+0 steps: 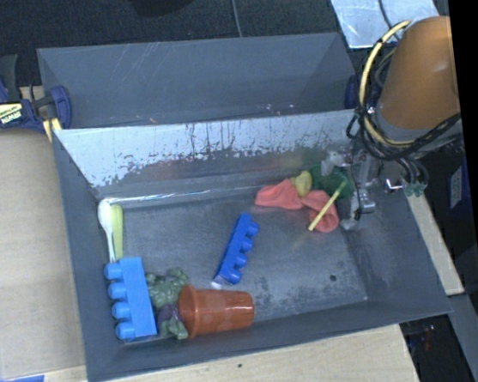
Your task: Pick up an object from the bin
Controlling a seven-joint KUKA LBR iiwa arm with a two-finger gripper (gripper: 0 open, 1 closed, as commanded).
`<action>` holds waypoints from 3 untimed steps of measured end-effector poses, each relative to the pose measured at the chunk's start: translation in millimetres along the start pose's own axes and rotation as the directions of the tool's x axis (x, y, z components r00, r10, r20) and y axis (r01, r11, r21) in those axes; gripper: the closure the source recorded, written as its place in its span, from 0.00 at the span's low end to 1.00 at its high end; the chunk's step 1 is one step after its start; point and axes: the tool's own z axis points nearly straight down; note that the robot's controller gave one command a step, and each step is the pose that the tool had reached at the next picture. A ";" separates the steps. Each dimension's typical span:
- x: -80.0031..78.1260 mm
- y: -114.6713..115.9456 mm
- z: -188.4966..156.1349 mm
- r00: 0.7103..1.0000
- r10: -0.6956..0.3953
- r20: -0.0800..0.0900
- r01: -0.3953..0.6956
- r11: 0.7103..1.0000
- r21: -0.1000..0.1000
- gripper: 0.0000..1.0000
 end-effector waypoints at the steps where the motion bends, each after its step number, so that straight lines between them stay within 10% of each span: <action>1: -1.7 0.5 -5.0 1.000 -0.003 0.009 0.003 1.000 0.001 0.00; 3: -12.8 -28.1 98.9 0.990 0.140 0.012 -0.140 0.990 0.000 0.00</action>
Offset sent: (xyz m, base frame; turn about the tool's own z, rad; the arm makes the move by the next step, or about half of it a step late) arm 0.0142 -0.0357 -0.1153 0.1616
